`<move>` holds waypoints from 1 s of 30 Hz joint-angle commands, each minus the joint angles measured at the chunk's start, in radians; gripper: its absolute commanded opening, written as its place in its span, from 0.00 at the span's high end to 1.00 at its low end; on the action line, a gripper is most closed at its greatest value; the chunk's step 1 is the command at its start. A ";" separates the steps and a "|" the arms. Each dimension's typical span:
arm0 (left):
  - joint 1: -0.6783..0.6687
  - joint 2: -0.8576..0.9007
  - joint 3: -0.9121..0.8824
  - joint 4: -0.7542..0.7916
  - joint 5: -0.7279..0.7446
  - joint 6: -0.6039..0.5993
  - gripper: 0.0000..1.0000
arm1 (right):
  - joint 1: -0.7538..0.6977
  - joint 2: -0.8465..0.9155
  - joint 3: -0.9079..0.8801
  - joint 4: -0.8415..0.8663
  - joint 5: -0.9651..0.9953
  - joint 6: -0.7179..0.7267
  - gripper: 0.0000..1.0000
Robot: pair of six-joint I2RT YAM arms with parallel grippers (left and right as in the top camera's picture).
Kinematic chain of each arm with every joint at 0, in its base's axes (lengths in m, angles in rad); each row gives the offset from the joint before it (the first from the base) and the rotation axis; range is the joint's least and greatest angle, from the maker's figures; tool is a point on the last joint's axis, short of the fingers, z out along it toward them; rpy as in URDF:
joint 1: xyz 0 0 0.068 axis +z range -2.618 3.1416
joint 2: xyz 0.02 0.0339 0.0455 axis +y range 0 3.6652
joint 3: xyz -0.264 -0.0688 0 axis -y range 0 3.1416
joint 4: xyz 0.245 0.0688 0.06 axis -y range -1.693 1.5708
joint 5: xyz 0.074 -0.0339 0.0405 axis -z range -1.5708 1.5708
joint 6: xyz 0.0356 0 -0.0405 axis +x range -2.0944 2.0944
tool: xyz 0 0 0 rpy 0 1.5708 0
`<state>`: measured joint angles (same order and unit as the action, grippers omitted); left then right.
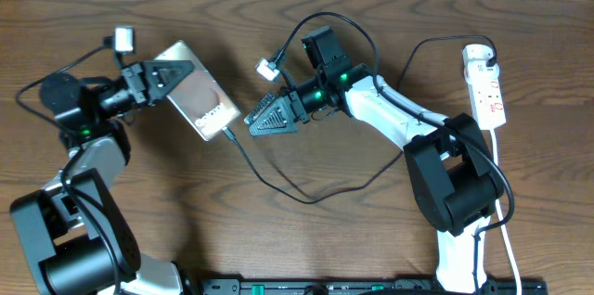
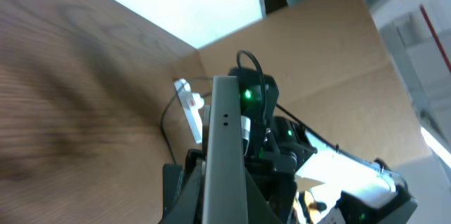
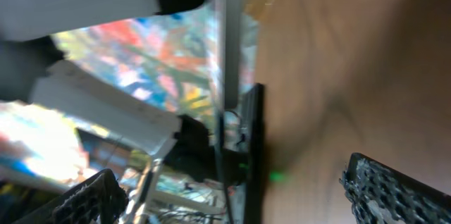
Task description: Plug charger to phone and switch on socket
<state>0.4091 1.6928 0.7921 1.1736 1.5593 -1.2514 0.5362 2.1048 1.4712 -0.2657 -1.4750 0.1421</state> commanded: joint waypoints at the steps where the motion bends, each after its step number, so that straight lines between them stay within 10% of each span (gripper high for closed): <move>1: 0.057 -0.010 0.000 -0.022 0.011 0.014 0.93 | -0.019 0.007 0.012 -0.026 0.202 0.047 0.01; 11: 0.134 -0.008 -0.061 -0.076 -0.012 0.094 0.93 | -0.087 0.007 0.013 -0.248 0.711 0.090 0.01; 21: 0.134 -0.006 -0.164 -0.689 -0.360 0.539 0.93 | -0.157 0.007 0.013 -0.269 0.748 0.089 0.01; 30: 0.134 -0.006 -0.165 -0.991 -0.634 0.657 0.93 | -0.164 0.006 0.013 -0.270 0.822 0.090 0.01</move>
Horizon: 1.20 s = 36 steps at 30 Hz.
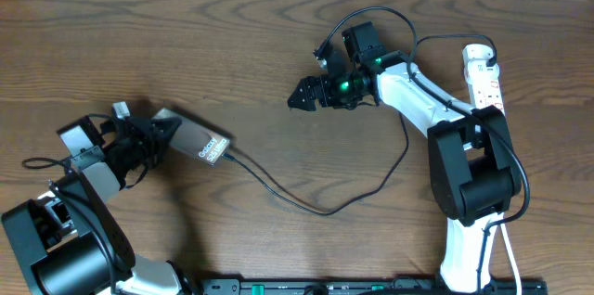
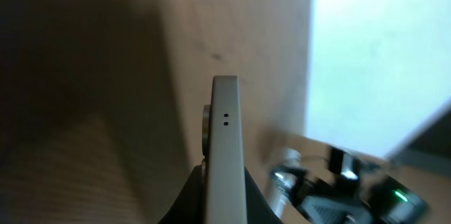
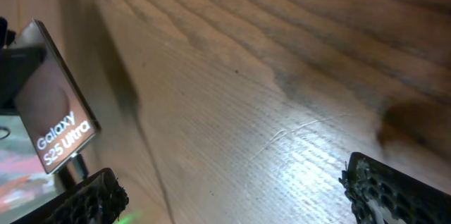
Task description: Plug charger to phone and switch on socket
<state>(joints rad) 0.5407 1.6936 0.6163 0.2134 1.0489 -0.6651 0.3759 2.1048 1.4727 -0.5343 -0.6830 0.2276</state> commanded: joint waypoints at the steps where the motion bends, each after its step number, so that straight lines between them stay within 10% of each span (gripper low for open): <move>1: 0.002 -0.007 0.011 -0.050 -0.157 0.071 0.93 | -0.004 0.007 0.012 -0.001 0.030 0.004 0.01; 26: 0.002 -0.007 0.011 -0.322 -0.291 0.062 0.92 | -0.002 0.006 0.012 -0.002 0.030 0.004 0.01; 36: 0.002 -0.007 0.011 -0.333 -0.291 0.063 0.76 | -0.002 0.007 0.012 -0.005 0.030 0.004 0.01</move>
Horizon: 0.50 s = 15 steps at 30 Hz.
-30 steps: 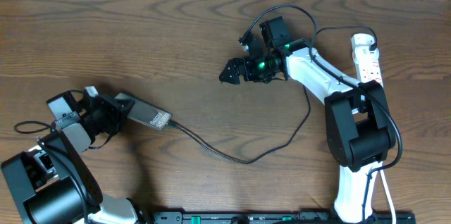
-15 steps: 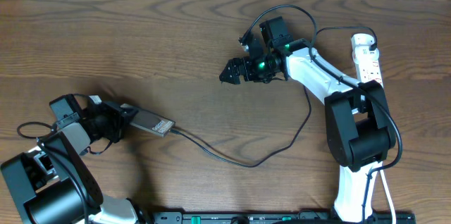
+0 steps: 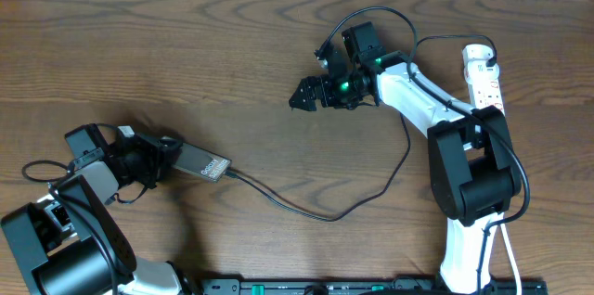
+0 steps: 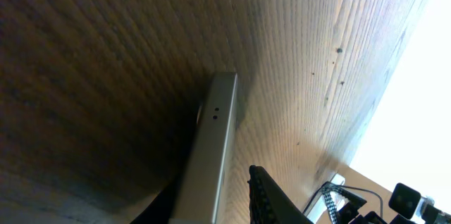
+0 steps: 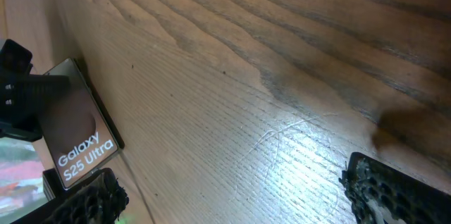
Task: Plug charger to phone and switch on socket
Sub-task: 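Lower the phone with the left gripper flat onto the table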
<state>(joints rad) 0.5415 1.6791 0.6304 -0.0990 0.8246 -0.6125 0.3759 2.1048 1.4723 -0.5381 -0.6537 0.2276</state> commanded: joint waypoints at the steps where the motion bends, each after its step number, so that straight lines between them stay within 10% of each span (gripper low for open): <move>1: 0.002 0.007 -0.003 -0.021 -0.067 0.010 0.76 | -0.002 0.006 0.012 -0.002 0.000 0.004 0.01; 15: 0.002 0.007 -0.003 -0.091 -0.079 0.010 0.63 | -0.002 0.006 0.012 -0.008 0.000 0.003 0.01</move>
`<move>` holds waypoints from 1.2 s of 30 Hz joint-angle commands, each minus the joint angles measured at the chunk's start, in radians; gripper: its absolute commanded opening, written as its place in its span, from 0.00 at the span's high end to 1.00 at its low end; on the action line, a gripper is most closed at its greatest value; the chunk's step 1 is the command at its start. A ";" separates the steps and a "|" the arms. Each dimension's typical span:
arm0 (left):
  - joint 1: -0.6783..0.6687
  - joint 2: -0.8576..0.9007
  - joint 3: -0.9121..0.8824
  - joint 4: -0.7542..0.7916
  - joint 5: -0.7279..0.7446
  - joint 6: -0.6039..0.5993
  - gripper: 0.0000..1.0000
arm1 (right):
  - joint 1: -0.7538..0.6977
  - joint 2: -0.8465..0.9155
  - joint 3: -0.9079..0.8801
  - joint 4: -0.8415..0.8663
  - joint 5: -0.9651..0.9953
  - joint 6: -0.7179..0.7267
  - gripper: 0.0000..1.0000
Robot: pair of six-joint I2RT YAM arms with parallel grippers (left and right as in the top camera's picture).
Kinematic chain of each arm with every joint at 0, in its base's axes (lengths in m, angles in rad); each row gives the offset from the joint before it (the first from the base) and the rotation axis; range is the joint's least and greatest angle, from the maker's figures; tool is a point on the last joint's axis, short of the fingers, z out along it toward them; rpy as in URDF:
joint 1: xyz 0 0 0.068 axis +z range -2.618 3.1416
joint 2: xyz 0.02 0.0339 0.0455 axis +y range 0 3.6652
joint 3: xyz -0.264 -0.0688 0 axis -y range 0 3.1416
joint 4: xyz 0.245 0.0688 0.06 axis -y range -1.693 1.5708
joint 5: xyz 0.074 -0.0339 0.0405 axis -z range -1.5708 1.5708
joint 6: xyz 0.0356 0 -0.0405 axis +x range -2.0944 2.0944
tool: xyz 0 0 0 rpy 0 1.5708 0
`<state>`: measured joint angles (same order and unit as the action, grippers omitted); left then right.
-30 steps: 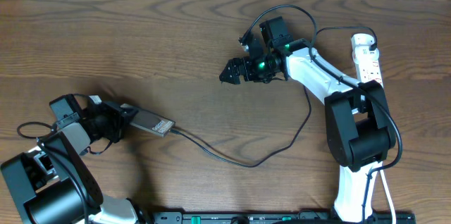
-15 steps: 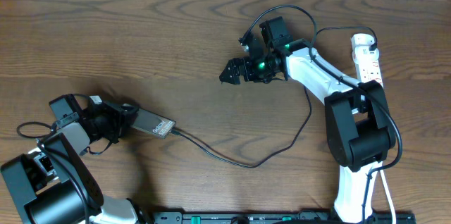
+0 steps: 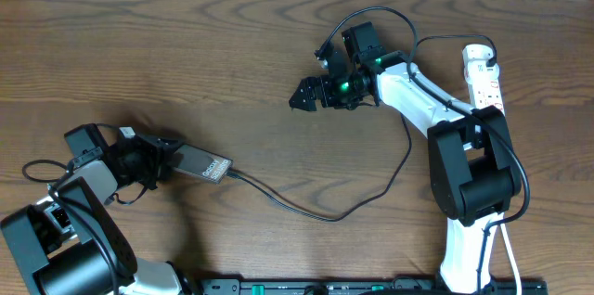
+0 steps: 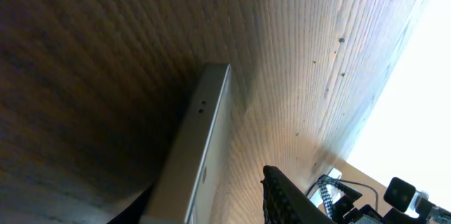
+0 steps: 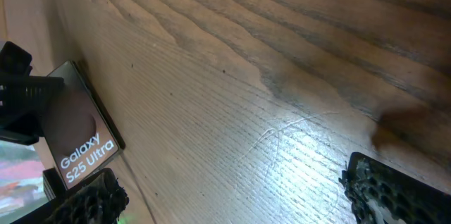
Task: Plug charger to phone and switch on socket
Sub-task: 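Lower the phone with the left gripper flat onto the table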
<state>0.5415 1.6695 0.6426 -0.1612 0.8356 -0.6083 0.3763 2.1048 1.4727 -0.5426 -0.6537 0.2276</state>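
Note:
The phone (image 3: pixel 202 164) lies flat on the wooden table at the lower left, its label "Galaxy S25 Ultra" facing up (image 5: pixel 77 139). A black charger cable (image 3: pixel 316 213) runs from its right end, loops across the table and climbs toward the white power strip (image 3: pixel 484 82) at the far right. My left gripper (image 3: pixel 158 159) stands open around the phone's left end; in the left wrist view the phone's silver edge (image 4: pixel 204 125) lies between the fingers, one finger (image 4: pixel 289 196) apart from it. My right gripper (image 3: pixel 304 98) hovers wide open over bare wood at the upper middle.
The power strip's own white lead (image 3: pixel 506 230) runs down the right edge past the right arm's base (image 3: pixel 464 193). A black rail (image 3: pixel 353 286) lines the front edge. Bare wood lies between the two grippers.
My left gripper's fingers stand a little wider apart around the phone, which stays on the table. The right arm and the cable have not moved.
First my left gripper held the phone raised at the upper left, cable at its end, with my open right gripper close beside that end. Then the phone was low at the lower left and the right gripper back at the upper middle. It then lay on the table, jaws loosened.

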 commanded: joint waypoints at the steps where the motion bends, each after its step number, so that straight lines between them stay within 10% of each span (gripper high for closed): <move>1: 0.002 0.017 -0.015 -0.034 -0.091 0.006 0.63 | -0.002 0.006 0.012 -0.003 0.000 0.003 0.01; 36: 0.002 0.017 -0.015 -0.175 -0.337 0.006 0.57 | -0.002 0.007 0.012 -0.009 0.000 0.003 0.01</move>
<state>0.5396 1.6398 0.6693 -0.2985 0.7502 -0.6086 0.3759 2.1048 1.4723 -0.5499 -0.6537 0.2276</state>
